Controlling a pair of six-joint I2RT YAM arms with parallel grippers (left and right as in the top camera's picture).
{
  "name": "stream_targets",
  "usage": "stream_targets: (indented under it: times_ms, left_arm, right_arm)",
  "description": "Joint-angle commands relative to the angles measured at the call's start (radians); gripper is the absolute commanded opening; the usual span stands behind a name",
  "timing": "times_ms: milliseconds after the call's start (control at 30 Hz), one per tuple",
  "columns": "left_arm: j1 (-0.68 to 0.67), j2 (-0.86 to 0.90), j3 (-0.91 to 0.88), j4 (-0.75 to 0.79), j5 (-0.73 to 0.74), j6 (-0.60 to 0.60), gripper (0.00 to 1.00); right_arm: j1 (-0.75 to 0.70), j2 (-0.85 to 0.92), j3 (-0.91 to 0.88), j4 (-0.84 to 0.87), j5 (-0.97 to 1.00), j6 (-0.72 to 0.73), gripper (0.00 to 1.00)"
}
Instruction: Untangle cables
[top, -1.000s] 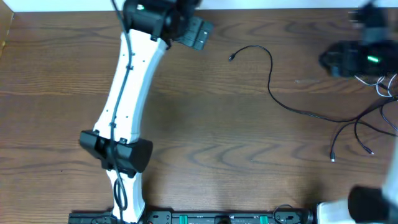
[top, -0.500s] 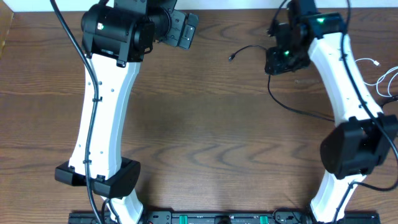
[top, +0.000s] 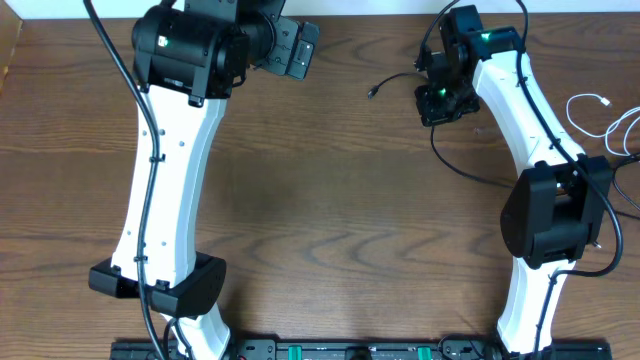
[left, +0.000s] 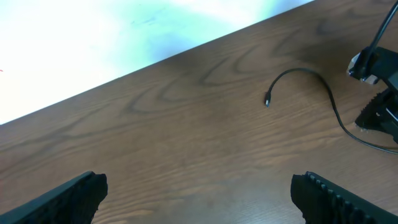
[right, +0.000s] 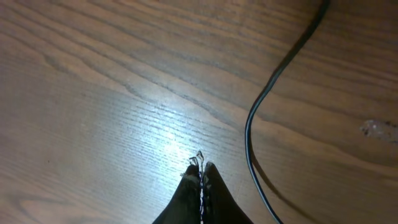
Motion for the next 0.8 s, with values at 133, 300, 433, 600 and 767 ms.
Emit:
stream_targets:
  times_ms: [133, 300, 433, 600, 767]
  left_arm:
    - [0.0, -0.002, 0.007, -0.001, -0.002, -0.005, 1.0]
    - [0.0, -0.002, 0.007, 0.001, 0.039, -0.005, 1.0]
    - [0.0, -0.003, 0.007, 0.002, 0.059, -0.005, 1.0]
    - [0.0, -0.006, 0.007, 0.005, 0.059, -0.005, 1.0]
    - [0.0, -0.016, 0.007, 0.005, 0.06, -0.005, 1.0]
  right_arm:
    - [0.004, 0.069, -0.01, 0.013, 0.011, 0.009, 0.01]
    - [0.004, 0.142, -0.01, 0.057, 0.01, 0.01, 0.01]
    - [0.004, 0.181, -0.01, 0.075, 0.01, 0.01, 0.01]
    - [0.004, 0.187, -0.01, 0.108, 0.01, 0.01, 0.01]
    - [0.002, 0.187, -0.01, 0.126, 0.011, 0.01, 0.01]
